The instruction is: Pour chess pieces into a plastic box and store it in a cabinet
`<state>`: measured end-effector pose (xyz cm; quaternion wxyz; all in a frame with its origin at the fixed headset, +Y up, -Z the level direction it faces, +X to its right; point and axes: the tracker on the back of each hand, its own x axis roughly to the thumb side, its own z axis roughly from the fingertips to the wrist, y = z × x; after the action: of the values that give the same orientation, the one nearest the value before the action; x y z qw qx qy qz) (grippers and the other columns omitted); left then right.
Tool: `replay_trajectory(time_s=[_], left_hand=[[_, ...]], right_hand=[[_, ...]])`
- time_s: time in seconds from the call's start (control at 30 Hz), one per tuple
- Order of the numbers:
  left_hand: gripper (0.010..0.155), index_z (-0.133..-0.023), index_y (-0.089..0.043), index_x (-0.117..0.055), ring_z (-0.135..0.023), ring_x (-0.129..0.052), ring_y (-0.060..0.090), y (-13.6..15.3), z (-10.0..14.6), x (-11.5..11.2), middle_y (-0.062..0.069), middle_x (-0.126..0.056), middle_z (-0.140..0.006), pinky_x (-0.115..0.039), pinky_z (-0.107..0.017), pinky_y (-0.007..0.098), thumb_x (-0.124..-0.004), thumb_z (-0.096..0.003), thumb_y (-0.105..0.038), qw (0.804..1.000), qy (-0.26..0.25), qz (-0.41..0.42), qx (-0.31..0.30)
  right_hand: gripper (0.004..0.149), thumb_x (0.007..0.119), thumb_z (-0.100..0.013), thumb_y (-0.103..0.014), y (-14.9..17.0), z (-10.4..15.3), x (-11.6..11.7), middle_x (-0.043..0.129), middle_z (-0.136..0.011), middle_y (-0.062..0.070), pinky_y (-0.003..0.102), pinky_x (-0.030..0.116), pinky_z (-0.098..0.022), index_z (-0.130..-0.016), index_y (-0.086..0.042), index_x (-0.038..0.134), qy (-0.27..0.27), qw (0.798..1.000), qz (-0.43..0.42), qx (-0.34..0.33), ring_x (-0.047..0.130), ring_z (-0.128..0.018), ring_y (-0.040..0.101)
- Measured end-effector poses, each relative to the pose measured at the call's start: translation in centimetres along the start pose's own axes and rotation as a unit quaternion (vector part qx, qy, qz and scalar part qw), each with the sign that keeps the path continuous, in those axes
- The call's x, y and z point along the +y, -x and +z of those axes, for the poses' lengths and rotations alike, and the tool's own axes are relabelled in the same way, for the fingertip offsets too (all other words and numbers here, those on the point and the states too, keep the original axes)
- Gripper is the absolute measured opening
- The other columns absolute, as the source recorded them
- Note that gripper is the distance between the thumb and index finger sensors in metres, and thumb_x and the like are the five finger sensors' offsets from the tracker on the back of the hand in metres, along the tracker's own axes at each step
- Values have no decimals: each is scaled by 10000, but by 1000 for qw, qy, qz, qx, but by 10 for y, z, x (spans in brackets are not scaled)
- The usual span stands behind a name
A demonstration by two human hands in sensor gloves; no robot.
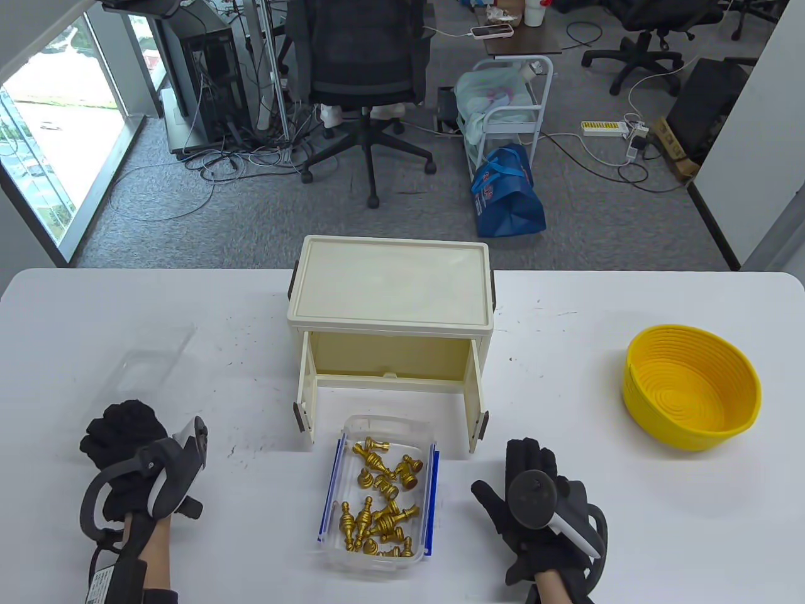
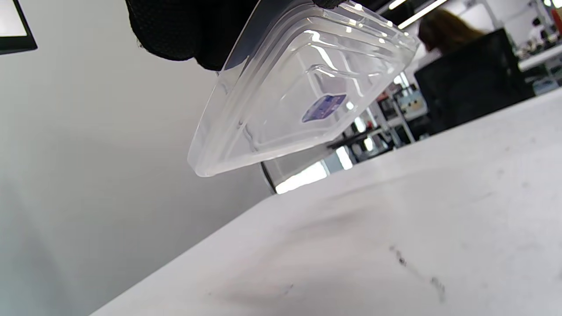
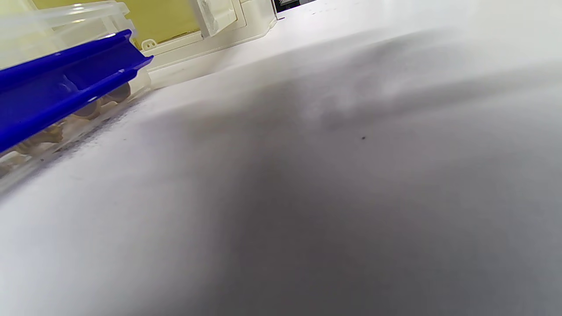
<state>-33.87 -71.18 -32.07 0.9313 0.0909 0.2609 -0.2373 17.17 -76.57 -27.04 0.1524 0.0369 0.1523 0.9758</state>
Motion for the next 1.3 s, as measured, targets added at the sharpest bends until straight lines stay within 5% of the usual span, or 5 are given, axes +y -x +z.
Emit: replay_trajectory(time_s=[0.47, 0.67, 0.97, 1.2, 1.3], left_hand=[[440, -1054, -156, -551, -938, -832, 335, 27, 21, 127, 131, -720, -1066, -806, -695, 468, -539, -684, -395, 965, -177, 185, -55], [436, -1032, -171, -594, -902, -878, 301, 34, 39, 171, 109, -763, -1037, -845, -665, 438, -585, -677, -423, 908, -201, 349, -113], [425, -1011, -187, -648, -869, -932, 287, 34, 55, 196, 93, -814, -1016, -887, -636, 413, -643, -670, -440, 733, -97, 633, -228], [417, -951, -177, -722, -786, -1017, 265, 9, 53, 165, 93, -889, -953, -945, -567, 380, -721, -641, -455, 541, 70, 797, -260], [412, -919, -167, -750, -758, -1033, 257, -3, 52, 146, 90, -908, -926, -959, -549, 359, -764, -623, -453, 476, 112, 833, -258]], right_hand=[[865, 536, -618, -641, 1, 1, 0, 192, -1208, 261, 713, 375, -709, -1163, -82, 162, 4, 1000, -1, -1, 278, -1083, 554], [859, 536, -621, -636, 1, 1, 0, 195, -1208, 257, 711, 381, -709, -1163, -83, 164, 4, 1000, -5, -2, 281, -1082, 554], [847, 536, -625, -626, 3, 0, -1, 204, -1207, 259, 708, 389, -710, -1164, -83, 172, 4, 1000, -11, -2, 292, -1082, 552], [842, 535, -627, -623, 4, 0, -1, 210, -1208, 258, 705, 396, -710, -1164, -82, 176, -1, 1000, -16, -2, 301, -1081, 552], [840, 535, -627, -622, 5, 0, -1, 211, -1208, 257, 704, 397, -710, -1164, -84, 177, -2, 1000, -20, -1, 303, -1081, 552]])
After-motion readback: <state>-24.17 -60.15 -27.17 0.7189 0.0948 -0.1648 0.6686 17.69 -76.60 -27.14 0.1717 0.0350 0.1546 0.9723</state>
